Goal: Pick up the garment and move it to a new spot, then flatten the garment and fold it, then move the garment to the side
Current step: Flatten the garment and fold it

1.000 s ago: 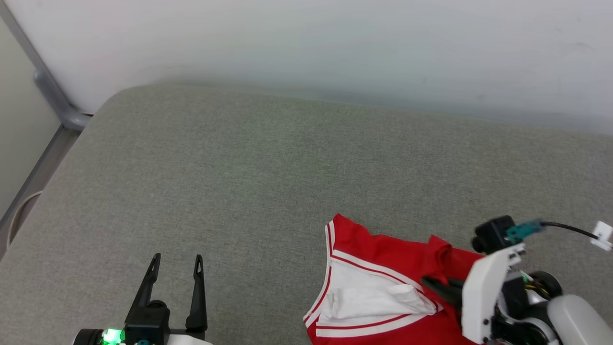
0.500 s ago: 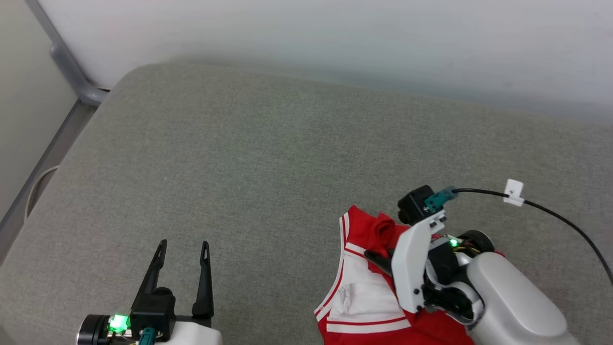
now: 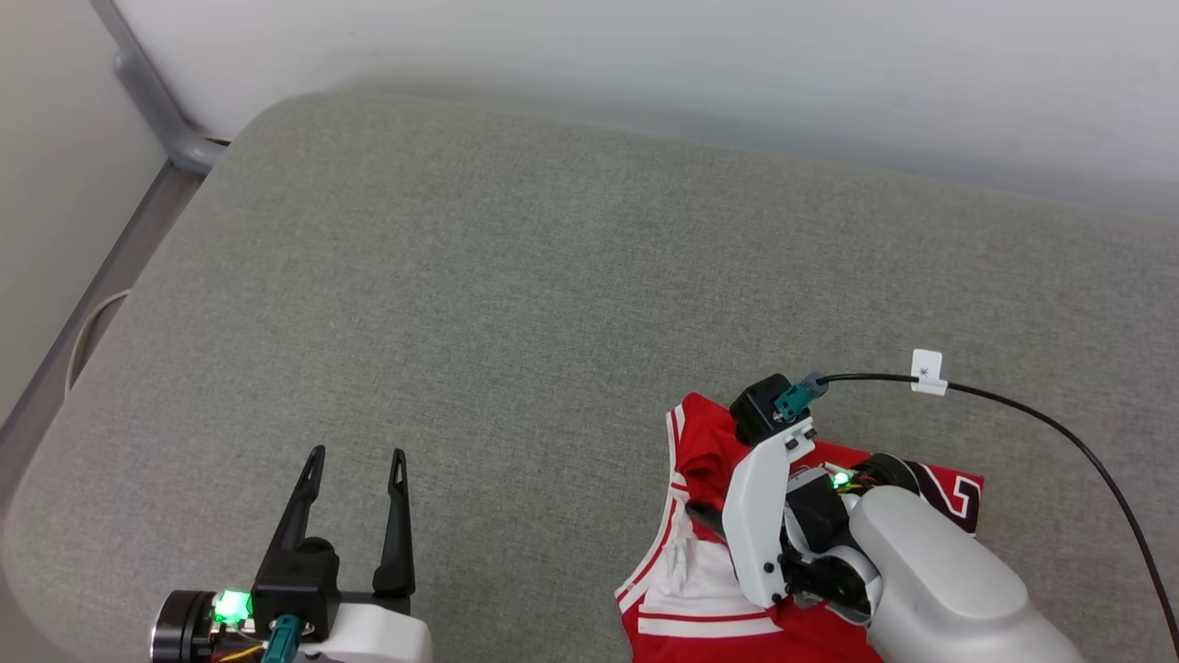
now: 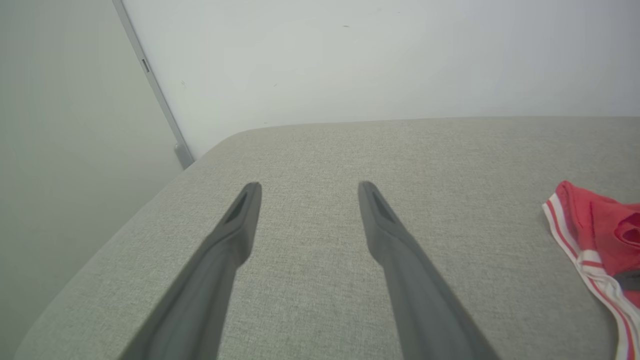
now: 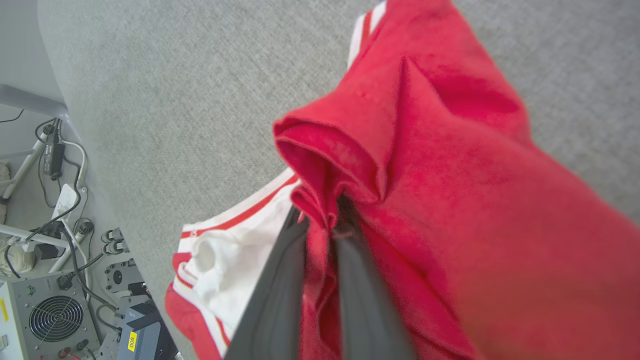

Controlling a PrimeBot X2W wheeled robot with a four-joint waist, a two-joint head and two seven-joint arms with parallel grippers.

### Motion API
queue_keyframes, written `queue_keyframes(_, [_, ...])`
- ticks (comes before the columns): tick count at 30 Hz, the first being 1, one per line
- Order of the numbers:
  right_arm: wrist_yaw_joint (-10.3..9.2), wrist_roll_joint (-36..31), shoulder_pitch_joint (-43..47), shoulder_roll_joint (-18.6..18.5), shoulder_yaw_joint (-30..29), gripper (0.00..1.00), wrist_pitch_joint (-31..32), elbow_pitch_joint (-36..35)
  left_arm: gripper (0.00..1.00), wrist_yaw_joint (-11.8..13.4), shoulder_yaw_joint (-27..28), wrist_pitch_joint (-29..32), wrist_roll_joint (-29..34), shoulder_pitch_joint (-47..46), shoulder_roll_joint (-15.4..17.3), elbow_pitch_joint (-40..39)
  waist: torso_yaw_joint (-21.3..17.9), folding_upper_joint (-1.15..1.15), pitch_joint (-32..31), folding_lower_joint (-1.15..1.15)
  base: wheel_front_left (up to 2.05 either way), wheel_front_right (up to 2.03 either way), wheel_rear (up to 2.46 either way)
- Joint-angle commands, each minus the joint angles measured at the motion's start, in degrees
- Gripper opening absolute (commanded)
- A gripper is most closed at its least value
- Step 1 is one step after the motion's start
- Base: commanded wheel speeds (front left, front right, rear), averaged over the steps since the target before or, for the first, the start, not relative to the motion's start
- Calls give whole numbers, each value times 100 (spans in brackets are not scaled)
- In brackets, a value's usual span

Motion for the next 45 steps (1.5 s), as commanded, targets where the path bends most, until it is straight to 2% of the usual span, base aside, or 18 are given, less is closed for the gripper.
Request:
queue_keyframes(1, [-11,100,16,-13,77,96,-117,35,100,22,19,-11,4,65,12,22,-58,0,-71,-1,0,0,0])
queue_keyframes(2, [-11,148,11,-49,105,100,-234,-53,100,19,15,-11,11,85,18,29,-84,0,-113,-1,0,0,0])
queue_keyframes(5, [-10,369,100,-259,156,100,-574,-450,100,18,16,-11,22,149,36,33,-184,0,-263,-1,0,0,0])
queue_keyframes(10, [-9,466,369,-837,-2,100,-1178,-1281,100,49,44,-11,20,320,68,1,-398,0,-496,-1,0,0,0])
queue_keyframes(13, [-9,173,548,-1230,-353,100,-1644,-1660,100,39,43,-11,28,427,86,-15,-545,0,-592,-1,0,0,0])
queue_keyframes(17, [-9,-501,921,-1330,-1077,100,-2409,-1960,100,70,62,-11,26,540,107,-23,-737,0,-707,-1,0,0,0])
queue_keyframes(21, [-9,-1445,1366,-1161,-2105,100,-3085,-2154,100,117,76,-11,36,607,119,-39,-902,0,-805,-1,0,0,0])
queue_keyframes(27, [-9,-2721,2196,-347,-3545,100,-3950,-2746,100,134,78,-11,40,689,158,-76,-1084,0,-868,-1,0,0,0])
queue_keyframes(30, [-10,-3145,2610,56,-3921,100,-4182,-3086,100,152,93,-11,33,685,171,-93,-1148,0,-882,-1,0,0,0])
queue_keyframes(36, [-9,-3400,3331,482,-4277,100,-4338,-3611,100,168,104,-11,23,740,199,-124,-1225,0,-920,-1,0,0,0])
queue_keyframes(45, [-9,-3274,4009,593,-4369,100,-4385,-3943,100,109,55,-11,10,775,236,-145,-1252,0,-954,-1,0,0,0])
